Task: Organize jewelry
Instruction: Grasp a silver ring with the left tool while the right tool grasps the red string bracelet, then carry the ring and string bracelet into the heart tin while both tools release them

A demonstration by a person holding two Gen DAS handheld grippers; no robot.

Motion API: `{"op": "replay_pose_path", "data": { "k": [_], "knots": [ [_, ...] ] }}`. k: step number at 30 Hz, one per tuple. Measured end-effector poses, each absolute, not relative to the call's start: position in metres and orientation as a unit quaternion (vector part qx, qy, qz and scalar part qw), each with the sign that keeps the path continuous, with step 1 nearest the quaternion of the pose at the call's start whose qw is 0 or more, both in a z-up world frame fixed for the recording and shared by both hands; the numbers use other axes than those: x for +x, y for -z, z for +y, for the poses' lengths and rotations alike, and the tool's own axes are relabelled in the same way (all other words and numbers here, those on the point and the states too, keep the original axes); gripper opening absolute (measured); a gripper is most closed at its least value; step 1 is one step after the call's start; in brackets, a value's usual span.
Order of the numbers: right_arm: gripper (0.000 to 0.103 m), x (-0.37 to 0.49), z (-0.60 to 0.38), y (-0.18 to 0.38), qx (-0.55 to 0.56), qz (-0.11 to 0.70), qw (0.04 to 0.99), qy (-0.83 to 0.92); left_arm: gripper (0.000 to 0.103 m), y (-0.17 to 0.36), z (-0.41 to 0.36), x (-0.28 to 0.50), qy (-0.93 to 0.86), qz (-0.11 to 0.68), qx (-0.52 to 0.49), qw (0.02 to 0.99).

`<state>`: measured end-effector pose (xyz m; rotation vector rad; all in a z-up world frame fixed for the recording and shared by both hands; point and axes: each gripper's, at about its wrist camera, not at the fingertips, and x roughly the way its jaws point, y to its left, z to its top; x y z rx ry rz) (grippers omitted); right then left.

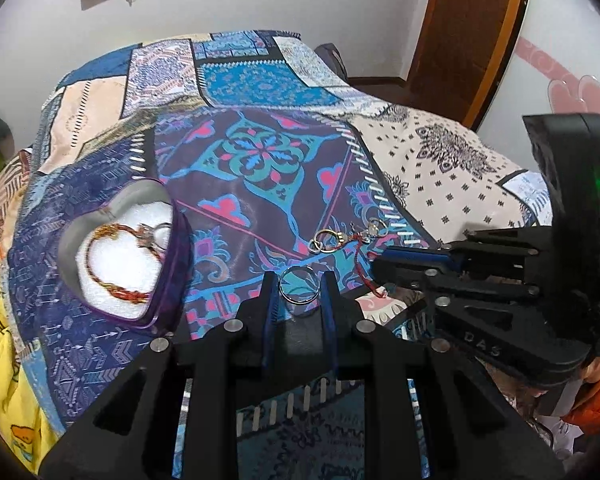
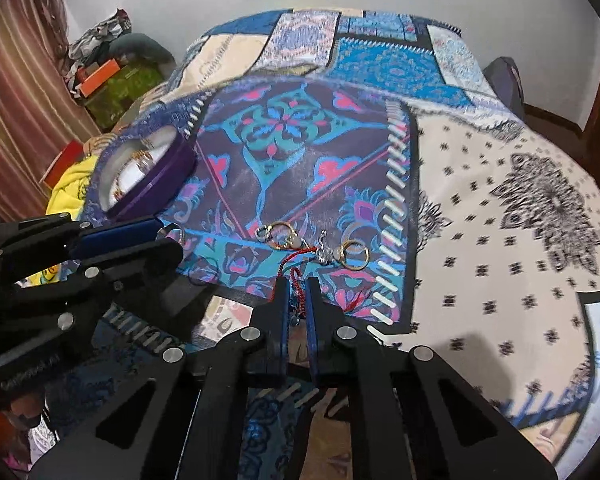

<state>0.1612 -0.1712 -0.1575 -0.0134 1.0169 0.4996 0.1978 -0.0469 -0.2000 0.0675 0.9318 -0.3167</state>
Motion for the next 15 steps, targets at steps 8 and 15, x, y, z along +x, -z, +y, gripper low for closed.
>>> {"op": "replay_pose_path", "data": {
  "k": [8, 15],
  "knots": [
    [0.007, 0.156, -0.174, 0.113, 0.006, 0.434, 0.87, -0.235, 0.02, 0.175, -0.031, 0.185, 0.138, 0.42, 0.023, 0.897],
    [0.007, 0.152, -0.166, 0.074, 0.006, 0.39, 0.888, -0.243, 0.02, 0.151, -0.016, 0.174, 0.125, 0.395, 0.016, 0.91]
  ]
}}
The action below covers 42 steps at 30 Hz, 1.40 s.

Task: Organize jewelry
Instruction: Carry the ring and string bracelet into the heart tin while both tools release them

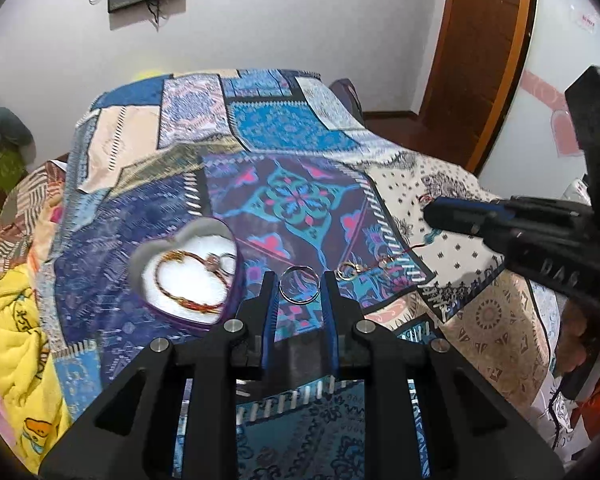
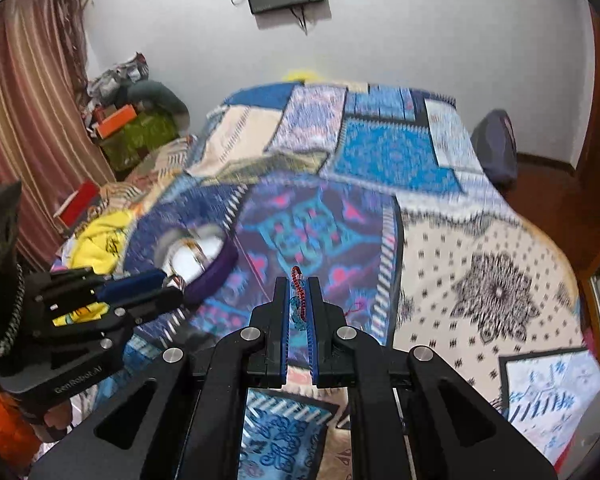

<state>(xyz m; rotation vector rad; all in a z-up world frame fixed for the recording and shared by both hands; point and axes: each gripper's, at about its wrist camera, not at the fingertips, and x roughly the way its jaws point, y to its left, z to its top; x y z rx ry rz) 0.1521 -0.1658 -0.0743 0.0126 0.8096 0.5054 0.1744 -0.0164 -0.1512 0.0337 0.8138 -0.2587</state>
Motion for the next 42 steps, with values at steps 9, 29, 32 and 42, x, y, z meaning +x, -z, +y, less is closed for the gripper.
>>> {"op": "replay_pose_path", "data": {
  "k": [9, 29, 32, 42],
  "knots": [
    [0.007, 0.15, -0.145, 0.043, 0.007, 0.35, 0.898, -0.266, 0.02, 0.124, 0.009, 0.163, 0.106, 0.359, 0.003, 0.927],
    [0.007, 0.174, -0.07, 0.024, -0.003, 0.322, 0.884, -0.34, 0.02, 0.116, 0.066, 0.169, 0.054, 0.336, -0.016, 0.94],
    [0.007, 0.179, -0.059, 0.028, -0.003, 0.325, 0.879, -0.348, 0.02, 0.121, 0.071, 0.174, 0.049, 0.338, -0.017, 0.94],
    [0.007, 0.186, -0.033, 0.052, -0.013, 0.35, 0.863, -0.365, 0.02, 0.146, 0.077, 0.191, 0.052, 0.359, -0.024, 0.932]
  ]
}}
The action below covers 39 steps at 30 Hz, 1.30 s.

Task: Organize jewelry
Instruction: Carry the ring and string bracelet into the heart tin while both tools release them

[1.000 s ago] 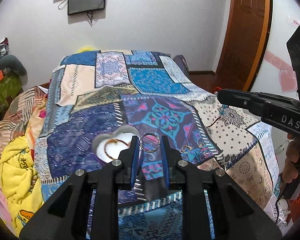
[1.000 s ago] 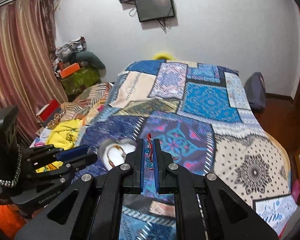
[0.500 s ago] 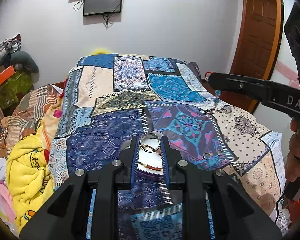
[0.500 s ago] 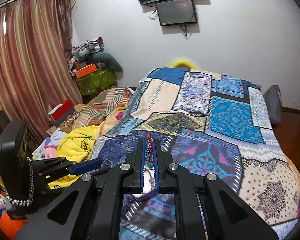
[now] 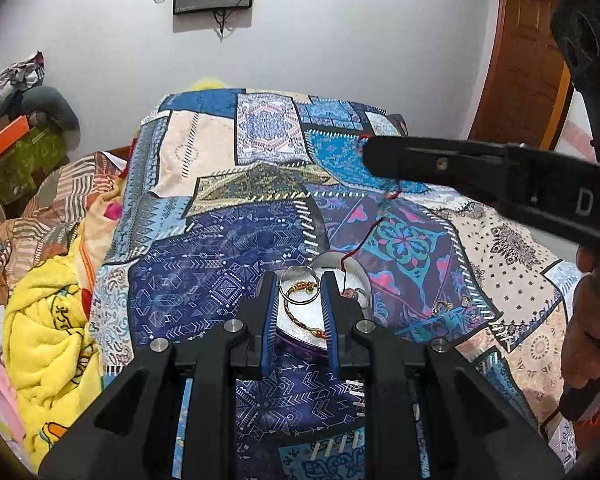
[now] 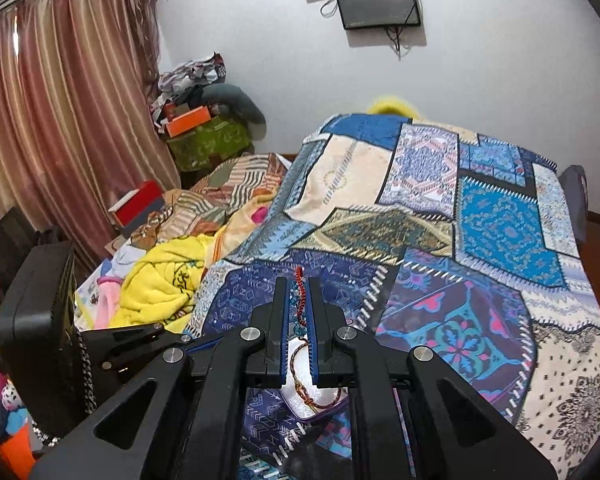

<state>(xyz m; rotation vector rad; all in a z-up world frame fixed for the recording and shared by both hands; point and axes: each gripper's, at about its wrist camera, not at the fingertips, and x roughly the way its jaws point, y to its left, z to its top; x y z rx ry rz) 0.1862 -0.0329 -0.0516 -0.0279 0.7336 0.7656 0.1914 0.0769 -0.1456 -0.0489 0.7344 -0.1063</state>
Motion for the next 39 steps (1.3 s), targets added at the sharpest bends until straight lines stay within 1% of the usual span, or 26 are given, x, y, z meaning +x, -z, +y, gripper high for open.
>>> {"op": "replay_pose_path", "data": {
  "k": [14, 26, 29, 31, 33, 34, 39],
  "knots": [
    [0.007, 0.204, -0.023, 0.09, -0.012, 0.403, 0.84, -0.364, 0.02, 0.181, 0.076, 0.216, 0.071, 0.398, -0.028, 0.914],
    [0.008, 0.197, -0.027, 0.088, -0.016, 0.401, 0.837, -0.372, 0.02, 0.184, 0.077, 0.217, 0.063, 0.405, -0.029, 0.912],
    [0.017, 0.194, -0.03, 0.084, -0.018, 0.4, 0.839, -0.369, 0.024, 0.182, 0.078, 0.216, 0.059, 0.406, -0.03, 0.911],
    [0.03, 0.192, -0.033, 0.081, -0.019, 0.395, 0.843, -0.364, 0.028, 0.18, 0.078, 0.214, 0.055, 0.405, -0.03, 0.912],
    [0.037, 0.189, -0.036, 0.078, -0.02, 0.391, 0.847, -0.36, 0.031, 0.177, 0.078, 0.211, 0.053, 0.404, -0.029, 0.913],
    [0.038, 0.188, -0.038, 0.077, -0.02, 0.388, 0.849, -0.358, 0.032, 0.176, 0.079, 0.21, 0.051, 0.403, -0.028, 0.913],
    [0.039, 0.18, -0.051, 0.065, -0.024, 0.375, 0.861, -0.343, 0.034, 0.165, 0.078, 0.203, 0.045, 0.398, -0.025, 0.916]
  ]
}}
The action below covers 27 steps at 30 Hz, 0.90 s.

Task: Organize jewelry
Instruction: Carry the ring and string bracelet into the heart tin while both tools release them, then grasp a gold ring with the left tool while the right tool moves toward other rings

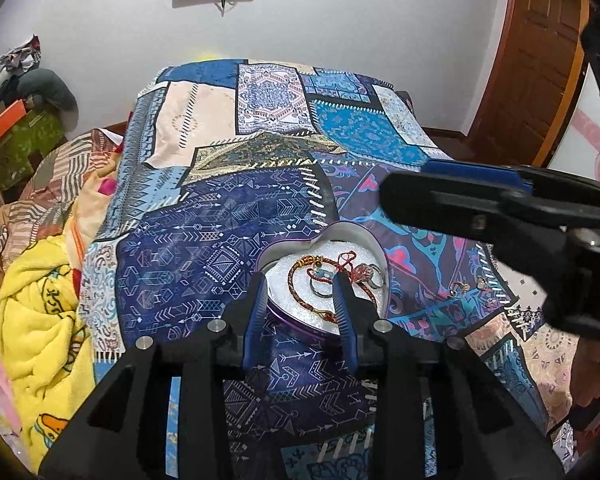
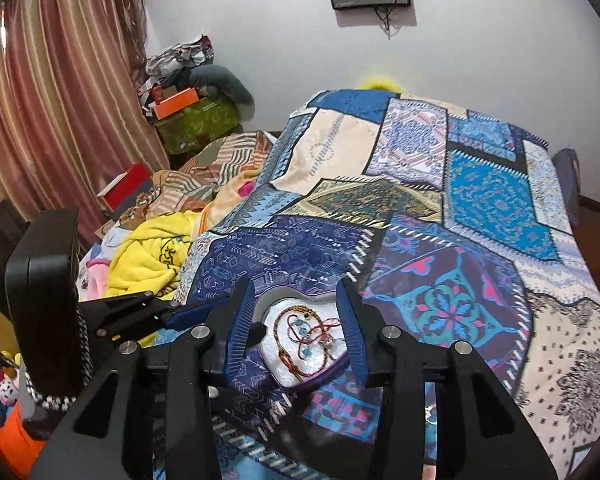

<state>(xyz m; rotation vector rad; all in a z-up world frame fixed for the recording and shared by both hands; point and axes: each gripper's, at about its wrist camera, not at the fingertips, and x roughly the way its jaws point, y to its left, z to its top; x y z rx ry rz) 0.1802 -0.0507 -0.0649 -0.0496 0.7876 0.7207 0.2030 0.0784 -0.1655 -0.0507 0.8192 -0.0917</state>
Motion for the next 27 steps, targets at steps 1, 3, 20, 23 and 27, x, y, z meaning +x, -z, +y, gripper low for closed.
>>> {"op": "replay_pose_path", "data": {
  "k": [1, 3, 20, 23, 27],
  "knots": [
    [0.039, 0.179, -0.053, 0.063, -0.023, 0.373, 0.862, -0.342, 0.035, 0.164, 0.078, 0.202, 0.044, 0.397, -0.024, 0.917],
    [0.039, 0.176, -0.06, 0.059, -0.02, 0.369, 0.866, -0.338, 0.036, 0.158, 0.077, 0.198, 0.041, 0.392, -0.023, 0.919],
    [0.039, 0.165, -0.146, 0.05, -0.006, 0.364, 0.895, -0.256, 0.037, 0.127, 0.022, 0.189, 0.073, 0.374, -0.004, 0.925],
    [0.039, 0.169, -0.168, 0.057, -0.001, 0.375, 0.897, -0.234, 0.037, 0.133, 0.008, 0.194, 0.085, 0.381, 0.0, 0.92],
    [0.039, 0.174, -0.192, 0.071, 0.004, 0.397, 0.894, -0.208, 0.037, 0.144, -0.01, 0.201, 0.1, 0.395, 0.004, 0.913]
  ]
}}
